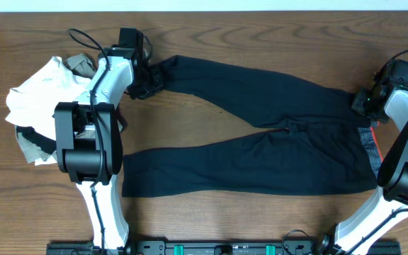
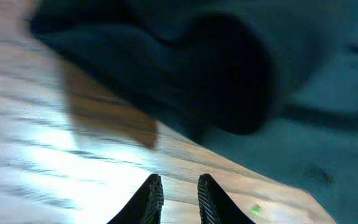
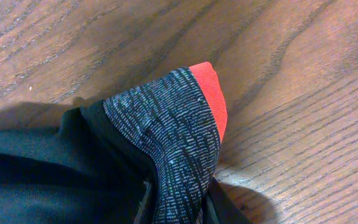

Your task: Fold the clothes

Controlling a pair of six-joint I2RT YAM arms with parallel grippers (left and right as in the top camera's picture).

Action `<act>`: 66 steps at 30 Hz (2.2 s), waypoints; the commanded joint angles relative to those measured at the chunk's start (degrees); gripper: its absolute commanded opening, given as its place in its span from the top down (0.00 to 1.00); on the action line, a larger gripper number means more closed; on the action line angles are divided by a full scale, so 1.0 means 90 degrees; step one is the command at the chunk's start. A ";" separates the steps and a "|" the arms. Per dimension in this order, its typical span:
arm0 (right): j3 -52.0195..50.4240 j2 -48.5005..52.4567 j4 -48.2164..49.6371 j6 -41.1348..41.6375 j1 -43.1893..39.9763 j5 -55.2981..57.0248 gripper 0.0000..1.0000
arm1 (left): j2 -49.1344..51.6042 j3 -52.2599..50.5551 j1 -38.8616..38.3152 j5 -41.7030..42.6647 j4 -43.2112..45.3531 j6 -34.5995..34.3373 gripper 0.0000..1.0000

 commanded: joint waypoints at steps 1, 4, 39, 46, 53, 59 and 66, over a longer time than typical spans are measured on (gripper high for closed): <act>-0.0163 0.0000 -0.0092 -0.0066 -0.0034 0.0090 0.79 | 0.0007 0.0041 -0.0185 0.0483 0.0165 0.0678 0.77; -0.0163 0.0000 -0.0095 -0.0063 -0.0034 0.0087 0.79 | 0.0007 0.0041 -0.0338 0.0029 0.0435 0.0697 0.76; -0.0163 0.0000 -0.0214 -0.0068 -0.0036 0.0146 0.79 | -0.0464 0.0515 0.0039 -0.2531 0.1712 0.0544 0.76; -0.0163 0.0000 -0.0214 -0.0066 -0.0034 0.0163 0.78 | -0.0707 0.0413 0.0049 -0.2470 0.0321 0.0163 0.63; -0.0163 0.0000 -0.0270 -0.0112 -0.0041 0.0163 0.78 | -0.0029 0.0328 0.0112 -0.1921 0.0639 0.0070 0.47; -0.0163 0.0000 -0.0265 -0.0112 -0.0041 0.0163 0.78 | 0.0413 0.0328 0.0136 -0.1773 0.1083 -0.0024 0.45; -0.0163 0.0000 -0.0262 -0.0112 -0.0041 0.0163 0.78 | 0.0629 0.0328 0.0136 -0.1770 0.1413 -0.0029 0.44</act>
